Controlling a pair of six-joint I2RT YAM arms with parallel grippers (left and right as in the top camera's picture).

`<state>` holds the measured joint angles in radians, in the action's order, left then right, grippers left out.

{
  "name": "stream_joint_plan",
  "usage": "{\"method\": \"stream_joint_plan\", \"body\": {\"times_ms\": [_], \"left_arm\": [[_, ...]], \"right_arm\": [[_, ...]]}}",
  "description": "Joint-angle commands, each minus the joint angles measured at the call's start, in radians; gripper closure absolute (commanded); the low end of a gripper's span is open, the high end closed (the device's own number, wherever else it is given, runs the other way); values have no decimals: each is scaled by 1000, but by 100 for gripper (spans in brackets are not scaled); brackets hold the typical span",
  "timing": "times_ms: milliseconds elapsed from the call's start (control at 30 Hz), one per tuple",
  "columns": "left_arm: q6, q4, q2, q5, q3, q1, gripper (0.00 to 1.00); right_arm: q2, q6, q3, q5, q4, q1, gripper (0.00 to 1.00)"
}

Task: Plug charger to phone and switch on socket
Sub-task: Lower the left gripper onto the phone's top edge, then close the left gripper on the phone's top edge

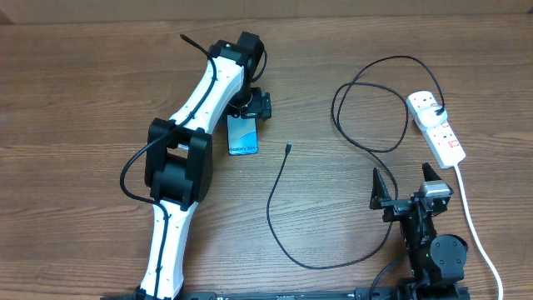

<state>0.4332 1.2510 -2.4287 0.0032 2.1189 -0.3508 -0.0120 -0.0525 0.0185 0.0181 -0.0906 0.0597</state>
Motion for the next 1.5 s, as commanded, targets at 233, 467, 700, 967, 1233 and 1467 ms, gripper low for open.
{"method": "stream_joint_plan", "body": {"times_ms": [233, 467, 700, 967, 1233, 1467], "left_arm": [[-21, 0, -5, -14, -5, 19, 0], [-23, 2, -5, -14, -5, 24, 0], [-31, 2, -5, -14, -5, 23, 0], [-44, 3, -5, -13, -9, 23, 0], [-26, -6, -5, -13, -29, 23, 0], [-6, -8, -5, -14, -31, 23, 0]], "right_arm": [[9, -1, -10, -8, 6, 3, 0], [9, -1, -10, -8, 6, 3, 0], [9, -1, -10, -8, 6, 3, 0], [9, -1, -10, -8, 6, 3, 0], [9, -1, -10, -8, 6, 3, 0], [9, -1, -10, -8, 6, 3, 0]]}}
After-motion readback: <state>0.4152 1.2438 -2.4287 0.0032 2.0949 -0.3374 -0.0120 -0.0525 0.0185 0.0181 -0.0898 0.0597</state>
